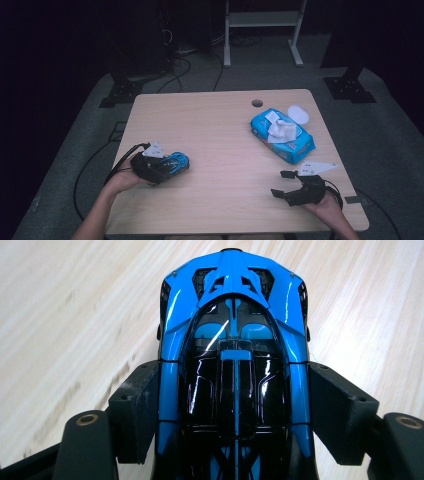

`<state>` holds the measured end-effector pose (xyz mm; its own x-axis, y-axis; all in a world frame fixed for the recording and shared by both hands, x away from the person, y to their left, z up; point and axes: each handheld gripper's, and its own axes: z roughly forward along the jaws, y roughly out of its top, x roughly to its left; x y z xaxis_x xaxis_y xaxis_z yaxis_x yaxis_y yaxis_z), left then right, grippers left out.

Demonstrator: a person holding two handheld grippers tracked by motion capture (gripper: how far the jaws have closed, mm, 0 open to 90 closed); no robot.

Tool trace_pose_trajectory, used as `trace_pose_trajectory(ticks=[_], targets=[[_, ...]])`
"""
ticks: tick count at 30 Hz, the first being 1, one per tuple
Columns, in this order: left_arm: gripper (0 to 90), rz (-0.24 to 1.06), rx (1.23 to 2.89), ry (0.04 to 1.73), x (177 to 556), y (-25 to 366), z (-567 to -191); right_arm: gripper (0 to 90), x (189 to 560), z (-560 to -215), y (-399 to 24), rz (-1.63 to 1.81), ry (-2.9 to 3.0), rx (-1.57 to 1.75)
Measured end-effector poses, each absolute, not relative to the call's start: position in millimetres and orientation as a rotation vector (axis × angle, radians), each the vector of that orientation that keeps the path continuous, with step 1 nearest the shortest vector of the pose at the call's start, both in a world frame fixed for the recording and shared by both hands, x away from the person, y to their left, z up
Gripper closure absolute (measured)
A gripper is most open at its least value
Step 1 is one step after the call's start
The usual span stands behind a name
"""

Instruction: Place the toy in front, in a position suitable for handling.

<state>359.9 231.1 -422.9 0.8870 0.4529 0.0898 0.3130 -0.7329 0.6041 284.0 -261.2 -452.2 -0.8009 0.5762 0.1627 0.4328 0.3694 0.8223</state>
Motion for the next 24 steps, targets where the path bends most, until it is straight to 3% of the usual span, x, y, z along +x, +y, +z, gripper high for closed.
trace_pose_trajectory(ticks=[12,24], targets=[[28.2,0.271,2.439,0.397,362.5,163.2,-413.2,18.8,283.6,-451.0,-264.4,1.427,2.454,0.921],[28.2,0.191,2.485,0.271,361.7,89.9,-430.8,18.8,283.6,-448.3,-269.2,1.429,2.430,0.924]])
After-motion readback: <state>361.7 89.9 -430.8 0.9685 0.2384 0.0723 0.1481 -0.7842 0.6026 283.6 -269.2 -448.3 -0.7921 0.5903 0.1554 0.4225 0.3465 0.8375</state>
